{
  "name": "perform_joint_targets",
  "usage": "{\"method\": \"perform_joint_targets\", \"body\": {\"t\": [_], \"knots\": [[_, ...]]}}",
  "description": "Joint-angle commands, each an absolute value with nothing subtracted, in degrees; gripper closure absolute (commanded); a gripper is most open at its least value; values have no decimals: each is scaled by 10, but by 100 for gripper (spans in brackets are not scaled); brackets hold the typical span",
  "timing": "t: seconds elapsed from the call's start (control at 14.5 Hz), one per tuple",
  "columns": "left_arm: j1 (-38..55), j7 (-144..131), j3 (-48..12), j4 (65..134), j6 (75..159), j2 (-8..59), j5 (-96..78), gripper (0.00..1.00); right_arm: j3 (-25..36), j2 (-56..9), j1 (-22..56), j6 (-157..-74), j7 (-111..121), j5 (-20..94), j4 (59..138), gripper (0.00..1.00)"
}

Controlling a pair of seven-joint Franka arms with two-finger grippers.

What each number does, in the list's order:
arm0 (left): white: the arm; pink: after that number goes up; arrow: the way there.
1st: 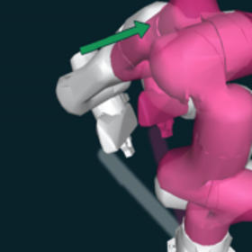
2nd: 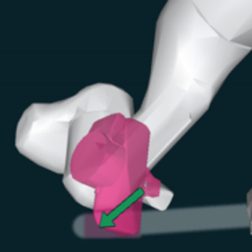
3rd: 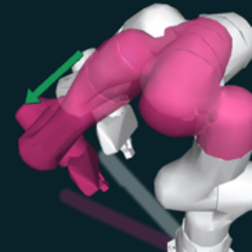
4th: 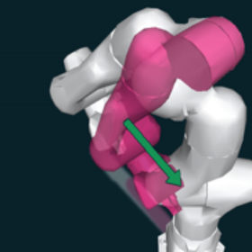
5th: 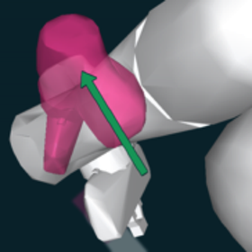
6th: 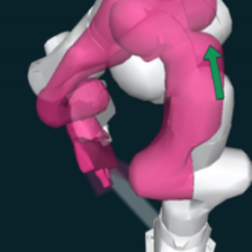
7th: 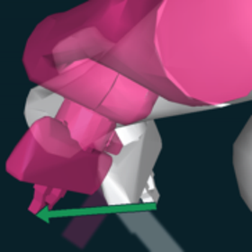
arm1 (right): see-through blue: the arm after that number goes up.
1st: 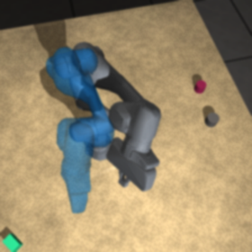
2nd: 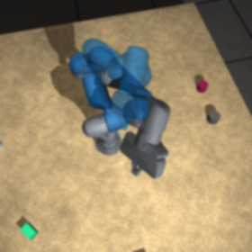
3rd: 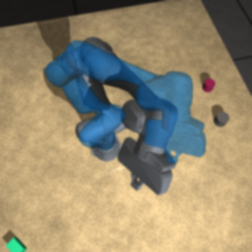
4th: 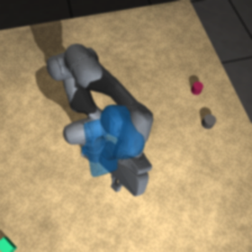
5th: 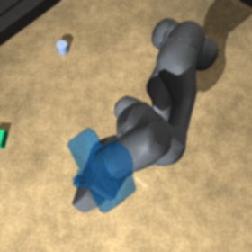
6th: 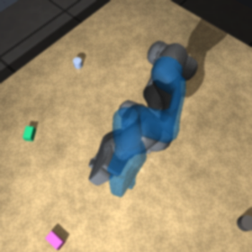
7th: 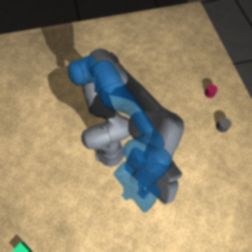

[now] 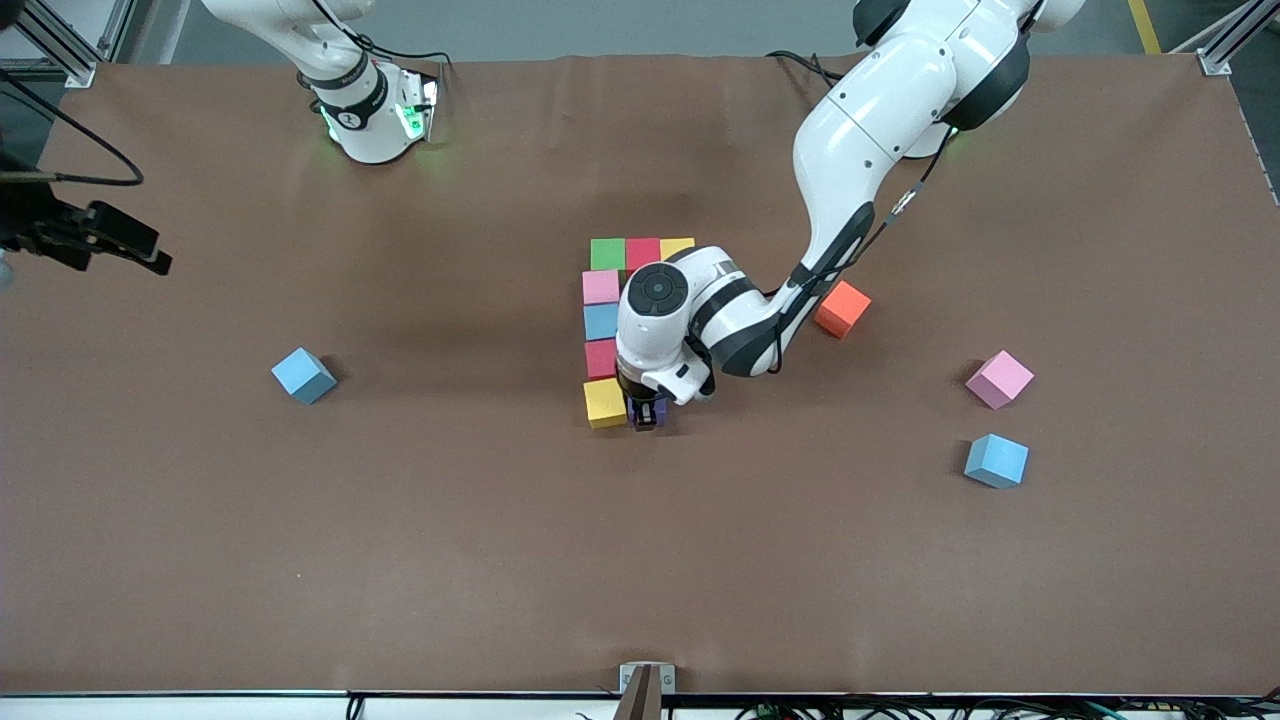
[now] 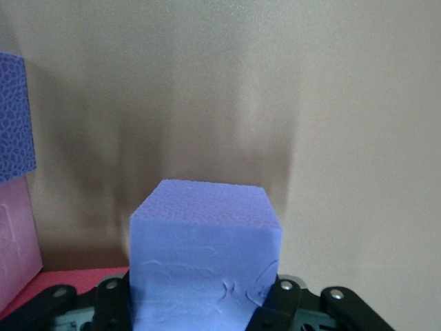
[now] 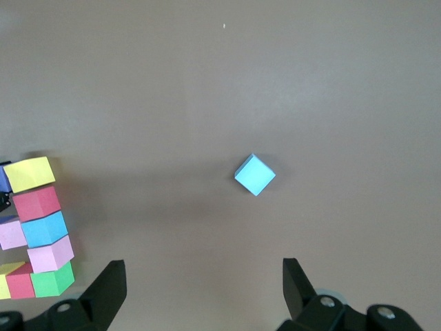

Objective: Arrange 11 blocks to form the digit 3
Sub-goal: 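Release the purple cube with the left gripper while the right gripper withdraws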

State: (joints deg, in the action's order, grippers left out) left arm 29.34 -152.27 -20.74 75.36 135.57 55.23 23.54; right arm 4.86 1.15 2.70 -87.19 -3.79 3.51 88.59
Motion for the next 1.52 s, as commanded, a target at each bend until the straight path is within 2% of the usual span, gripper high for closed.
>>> {"method": "perform_joint_targets", "body": {"t": [0.0, 0.14, 0.28, 0.34, 0.41, 0.69, 0.96, 1.24, 1.45], "knots": [[303, -1520, -200, 736, 1360, 565, 228, 61, 43, 4, 20, -864, -41, 25, 864, 0], [302, -1517, -200, 737, 1360, 564, 229, 50, 42, 2, 21, -862, -40, 25, 851, 0], [301, -1514, -200, 737, 1360, 564, 230, 29, 42, 2, 23, -862, -40, 25, 851, 0], [301, -1504, -200, 737, 1360, 563, 230, 9, 41, 1, 22, -863, -40, 25, 850, 0], [301, -1500, -200, 737, 1360, 562, 230, 0, 41, 1, 22, -865, -40, 25, 849, 0], [298, -1481, -200, 738, 1353, 551, 232, 0, 41, 1, 22, -859, -40, 25, 843, 0], [292, -1478, -206, 754, 1350, 513, 230, 0, 40, -4, 26, -848, -43, 25, 843, 0], [288, -1434, -230, 773, 1260, 469, 230, 0, 42, -4, 20, -849, -41, 24, 840, 0], [250, -1397, -243, 770, 1238, 437, 229, 0, 43, -4, 19, -851, -41, 19, 838, 0]]}}
